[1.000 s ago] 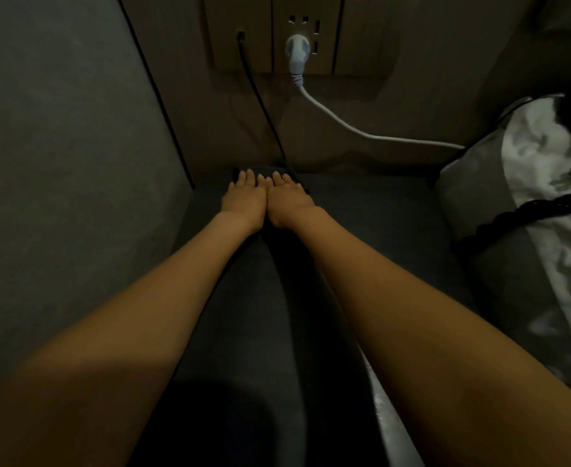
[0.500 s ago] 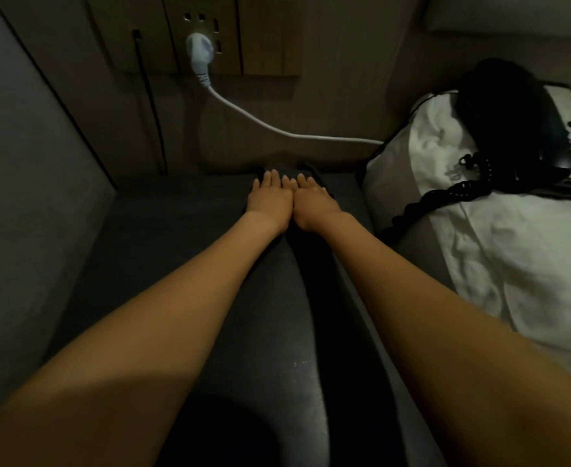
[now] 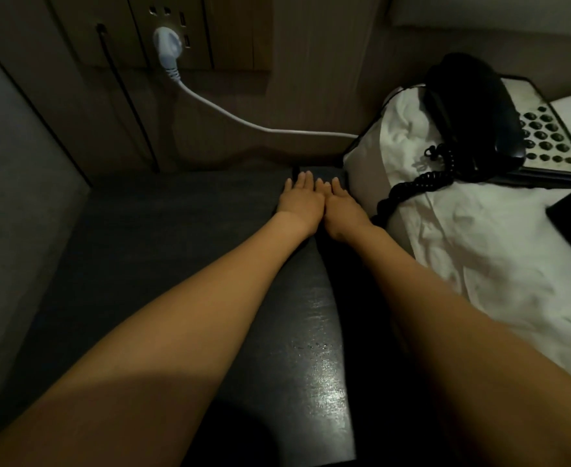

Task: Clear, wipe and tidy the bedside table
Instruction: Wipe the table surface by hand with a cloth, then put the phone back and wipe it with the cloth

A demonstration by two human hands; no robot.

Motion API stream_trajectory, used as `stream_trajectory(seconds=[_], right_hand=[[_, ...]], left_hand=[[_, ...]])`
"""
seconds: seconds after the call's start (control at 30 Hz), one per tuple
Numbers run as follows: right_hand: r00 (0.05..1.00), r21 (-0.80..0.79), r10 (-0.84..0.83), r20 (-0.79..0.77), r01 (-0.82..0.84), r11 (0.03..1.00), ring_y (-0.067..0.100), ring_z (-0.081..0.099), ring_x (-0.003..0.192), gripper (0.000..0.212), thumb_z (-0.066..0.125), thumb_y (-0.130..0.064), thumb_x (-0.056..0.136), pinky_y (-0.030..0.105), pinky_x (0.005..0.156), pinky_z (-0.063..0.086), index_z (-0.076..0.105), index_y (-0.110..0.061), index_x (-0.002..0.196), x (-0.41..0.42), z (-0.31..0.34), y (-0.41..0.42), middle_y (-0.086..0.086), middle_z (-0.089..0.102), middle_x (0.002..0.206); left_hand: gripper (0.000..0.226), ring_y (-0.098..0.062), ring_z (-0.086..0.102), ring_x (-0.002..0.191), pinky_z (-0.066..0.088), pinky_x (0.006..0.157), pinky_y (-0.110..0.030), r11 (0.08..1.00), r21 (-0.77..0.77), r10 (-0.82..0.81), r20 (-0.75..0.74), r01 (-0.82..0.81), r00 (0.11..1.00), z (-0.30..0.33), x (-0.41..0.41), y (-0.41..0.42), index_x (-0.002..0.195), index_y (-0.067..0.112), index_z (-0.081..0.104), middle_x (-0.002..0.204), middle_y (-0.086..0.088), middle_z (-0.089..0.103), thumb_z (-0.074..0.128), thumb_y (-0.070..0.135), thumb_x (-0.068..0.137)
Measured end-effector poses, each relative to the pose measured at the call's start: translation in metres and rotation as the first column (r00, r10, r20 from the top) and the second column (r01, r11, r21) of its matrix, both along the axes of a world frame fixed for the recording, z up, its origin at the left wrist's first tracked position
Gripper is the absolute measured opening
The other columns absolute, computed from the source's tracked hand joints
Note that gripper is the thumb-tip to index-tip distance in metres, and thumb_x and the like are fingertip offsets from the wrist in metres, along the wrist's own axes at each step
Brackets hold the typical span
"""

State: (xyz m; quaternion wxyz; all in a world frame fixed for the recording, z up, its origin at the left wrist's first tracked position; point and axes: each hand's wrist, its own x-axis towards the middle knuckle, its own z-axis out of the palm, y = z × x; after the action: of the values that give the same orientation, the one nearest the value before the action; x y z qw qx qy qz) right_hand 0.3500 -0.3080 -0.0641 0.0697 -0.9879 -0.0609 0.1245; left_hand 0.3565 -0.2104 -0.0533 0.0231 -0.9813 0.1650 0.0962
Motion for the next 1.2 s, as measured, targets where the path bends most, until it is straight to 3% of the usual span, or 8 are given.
stream_trajectory(seconds=[0.47, 0.63, 0.73, 0.9, 1.0, 1.07, 1.13, 1.2], right_hand=[[0.986, 0.017, -0.167, 0.025, 0.167, 0.986, 0.031, 0.009, 0.151, 0.07, 0.041, -0.01, 0.099, 0.043, 0.117, 0.028, 0.0, -0.006, 0.156, -0.142, 0.012, 0.012, 0.014, -0.002, 0.164], [0.964, 0.027, -0.262, 0.049, 0.261, 0.965, 0.033, 0.025, 0.144, 0.065, 0.047, -0.012, 0.099, 0.051, 0.11, 0.034, 0.015, -0.015, 0.156, -0.194, 0.02, 0.013, 0.006, 0.005, 0.165], [0.951, 0.038, -0.282, 0.126, 0.279, 0.959, 0.03, 0.038, 0.135, 0.051, 0.046, -0.015, 0.099, 0.048, 0.105, 0.035, 0.036, -0.021, 0.148, -0.206, 0.023, 0.009, 0.002, 0.024, 0.161], [0.911, 0.088, -0.293, 0.29, 0.28, 0.956, 0.024, 0.047, 0.119, 0.021, 0.05, -0.025, 0.095, 0.039, 0.094, 0.037, 0.062, -0.021, 0.113, -0.203, 0.027, 0.006, 0.001, 0.057, 0.124], [0.902, 0.129, -0.289, 0.32, 0.261, 0.957, 0.024, 0.049, 0.113, 0.02, 0.053, -0.03, 0.094, 0.036, 0.093, 0.033, 0.064, -0.019, 0.106, -0.196, 0.026, 0.004, 0.002, 0.061, 0.115], [0.881, 0.364, -0.383, 0.276, 0.273, 0.89, 0.024, 0.053, 0.102, 0.015, 0.055, -0.025, 0.093, 0.037, 0.087, 0.037, 0.065, -0.014, 0.095, -0.191, 0.026, 0.003, 0.006, 0.064, 0.101], [0.863, 0.694, -0.492, 0.114, 0.285, 0.661, 0.022, 0.055, 0.081, 0.015, 0.056, -0.014, 0.093, 0.034, 0.073, 0.039, 0.058, -0.011, 0.078, -0.187, 0.028, 0.002, 0.007, 0.06, 0.079], [0.845, 0.846, -0.534, -0.01, 0.292, 0.446, 0.018, 0.046, 0.067, 0.023, 0.053, -0.008, 0.094, 0.033, 0.065, 0.035, 0.05, -0.009, 0.071, -0.181, 0.03, 0.001, 0.005, 0.049, 0.065]], left_hand=[[0.079, -0.03, -0.002, 0.15, 0.002, 0.122, -0.044, 0.989, -0.061, -0.134, 0.043, 0.136, 0.99, 0.0, -0.12, 0.009, 0.155, 0.007, 0.002, 0.162, -0.018, -0.003, 0.053, 0.008, 0.094], [0.08, -0.028, -0.003, 0.151, -0.002, 0.123, -0.042, 0.975, -0.101, -0.19, 0.086, 0.198, 0.978, -0.005, -0.168, 0.018, 0.155, 0.008, 0.002, 0.162, -0.017, -0.004, 0.053, 0.004, 0.093], [0.07, -0.025, 0.0, 0.151, -0.002, 0.123, -0.042, 0.966, -0.13, -0.212, 0.107, 0.225, 0.971, -0.011, -0.183, 0.023, 0.156, 0.013, 0.006, 0.163, -0.014, 0.0, 0.048, 0.013, 0.099], [0.05, -0.021, 0.021, 0.146, 0.01, 0.122, -0.038, 0.922, -0.293, -0.242, 0.069, 0.252, 0.968, -0.002, -0.174, 0.036, 0.152, 0.021, 0.031, 0.16, -0.005, 0.023, 0.038, 0.033, 0.104], [0.041, -0.017, 0.044, 0.134, 0.03, 0.112, -0.03, 0.812, -0.562, -0.205, -0.026, 0.155, 0.978, 0.017, -0.154, 0.047, 0.142, 0.017, 0.05, 0.145, -0.003, 0.05, 0.045, 0.029, 0.102], [0.034, -0.015, 0.054, 0.126, 0.039, 0.106, -0.027, 0.699, -0.713, -0.125, -0.056, 0.048, 0.991, 0.031, -0.136, 0.054, 0.132, 0.012, 0.059, 0.133, -0.004, 0.061, 0.05, 0.021, 0.101], [0.029, -0.018, 0.06, 0.118, 0.043, 0.101, -0.029, 0.575, -0.817, -0.036, -0.082, -0.046, 0.996, 0.046, -0.116, 0.057, 0.125, 0.008, 0.064, 0.12, -0.008, 0.068, 0.051, 0.013, 0.1], [0.027, -0.023, 0.063, 0.111, 0.046, 0.092, -0.03, 0.473, -0.874, 0.008, -0.126, -0.115, 0.992, 0.064, -0.093, 0.049, 0.123, 0.004, 0.063, 0.113, -0.015, 0.07, 0.048, 0.009, 0.1]])
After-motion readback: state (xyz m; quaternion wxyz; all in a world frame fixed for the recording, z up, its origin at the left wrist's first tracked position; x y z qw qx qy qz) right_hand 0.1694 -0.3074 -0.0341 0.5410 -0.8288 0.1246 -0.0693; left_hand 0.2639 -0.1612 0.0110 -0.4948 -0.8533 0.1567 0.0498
